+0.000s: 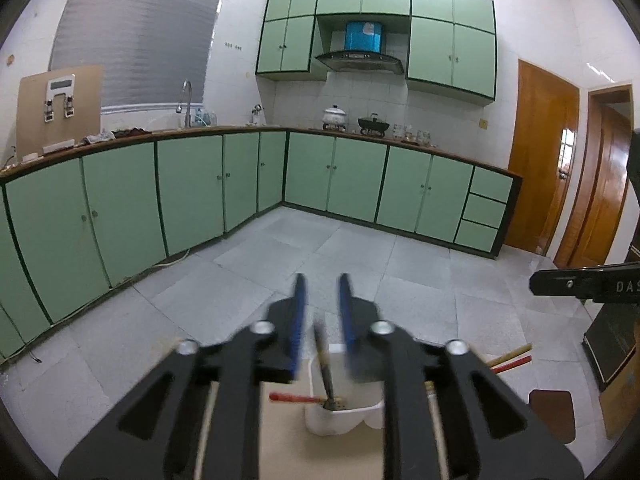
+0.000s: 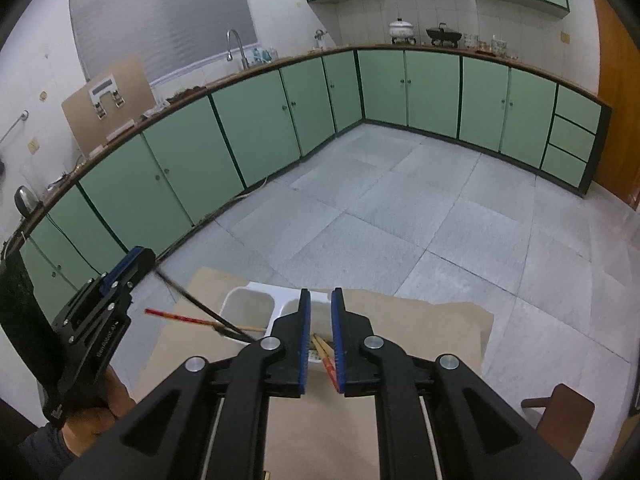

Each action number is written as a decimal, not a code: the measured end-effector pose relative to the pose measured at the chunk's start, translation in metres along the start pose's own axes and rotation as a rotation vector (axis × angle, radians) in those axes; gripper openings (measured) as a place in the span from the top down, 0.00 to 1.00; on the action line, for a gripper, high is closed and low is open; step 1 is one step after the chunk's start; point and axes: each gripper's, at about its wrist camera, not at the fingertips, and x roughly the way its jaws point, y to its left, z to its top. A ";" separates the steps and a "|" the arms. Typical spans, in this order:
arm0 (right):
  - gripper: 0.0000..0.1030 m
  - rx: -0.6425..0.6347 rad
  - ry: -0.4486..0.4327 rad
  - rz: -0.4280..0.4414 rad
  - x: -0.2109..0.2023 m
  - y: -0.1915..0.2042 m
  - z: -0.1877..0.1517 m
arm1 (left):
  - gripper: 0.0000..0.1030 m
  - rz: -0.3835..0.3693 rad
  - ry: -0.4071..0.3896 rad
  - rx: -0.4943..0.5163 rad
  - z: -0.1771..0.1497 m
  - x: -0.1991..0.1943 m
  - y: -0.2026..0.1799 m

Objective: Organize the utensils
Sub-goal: 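Lower both chopsticks into the holder cups and open both tools, then move both tools back over the remaining chopsticks on the cloth, then grasp a wooden chopstick with the left tool while the right tool grasps a red chopstick, then carry the wooden chopstick with the left tool while the right tool carries the red chopstick to the holder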

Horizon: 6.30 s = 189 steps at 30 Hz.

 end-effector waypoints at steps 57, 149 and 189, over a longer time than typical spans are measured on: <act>0.80 -0.009 -0.003 -0.002 -0.075 0.039 -0.444 | 0.11 -0.111 0.350 0.117 -0.363 -0.242 -0.052; 0.94 -0.200 -0.104 0.015 -0.193 0.094 -0.270 | 0.94 -0.062 0.213 0.111 -0.161 -0.295 -0.041; 0.94 -0.185 -0.057 0.028 -0.174 0.084 -0.090 | 0.94 -0.120 0.218 0.112 0.001 -0.187 -0.034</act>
